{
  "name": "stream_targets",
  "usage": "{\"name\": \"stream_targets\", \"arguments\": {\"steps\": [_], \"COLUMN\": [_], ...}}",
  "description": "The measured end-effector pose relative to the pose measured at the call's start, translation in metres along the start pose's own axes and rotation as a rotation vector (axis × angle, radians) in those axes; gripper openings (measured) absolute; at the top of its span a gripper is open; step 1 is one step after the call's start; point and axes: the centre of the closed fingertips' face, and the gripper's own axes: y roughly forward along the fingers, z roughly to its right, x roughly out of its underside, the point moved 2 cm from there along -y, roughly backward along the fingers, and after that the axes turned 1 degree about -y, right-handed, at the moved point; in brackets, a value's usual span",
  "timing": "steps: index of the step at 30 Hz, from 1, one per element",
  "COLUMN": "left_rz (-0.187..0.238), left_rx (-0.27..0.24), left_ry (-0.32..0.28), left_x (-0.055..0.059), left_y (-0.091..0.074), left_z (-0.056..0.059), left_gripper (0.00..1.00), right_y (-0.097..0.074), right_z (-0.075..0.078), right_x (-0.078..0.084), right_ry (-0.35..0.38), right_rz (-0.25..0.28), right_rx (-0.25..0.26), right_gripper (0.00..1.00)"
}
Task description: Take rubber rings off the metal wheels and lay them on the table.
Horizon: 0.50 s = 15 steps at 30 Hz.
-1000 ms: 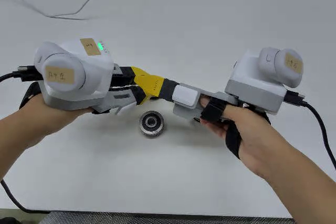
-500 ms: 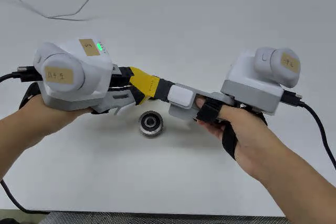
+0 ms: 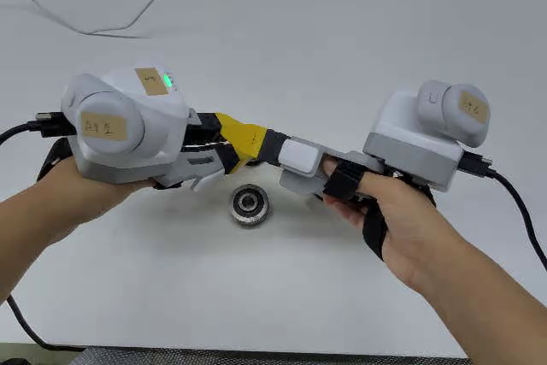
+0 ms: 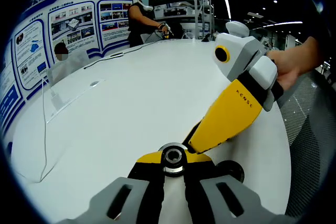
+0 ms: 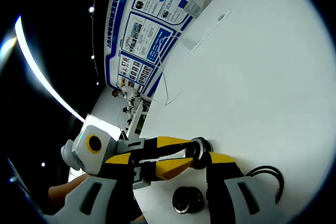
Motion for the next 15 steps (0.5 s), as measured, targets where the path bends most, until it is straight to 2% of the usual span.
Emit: {"name": "stream_targets", "arguments": {"steps": [5, 11, 15], "left_rz": [0.0, 0.0, 0.001], "left_rx": [-0.001, -0.001, -0.001], "left_ry": [0.001, 0.0, 0.001], "left_x": [0.0, 0.0, 0.0], "left_y": [0.0, 0.0, 0.001], "left_z": [0.0, 0.0, -0.001], "left_gripper": [0.13, 0.13, 0.13], "right_y": [-0.006, -0.002, -0.001], "right_z": [0.0, 0.004, 0.014], "right_x": [-0.003, -0.003, -0.005], "right_ry": [-0.008, -0.004, -0.006], "right_rz": [0.004, 0.009, 0.012], "right_rx": [0.005, 0.017, 0.056], "right_gripper": [0.51, 0.48, 0.37]}}
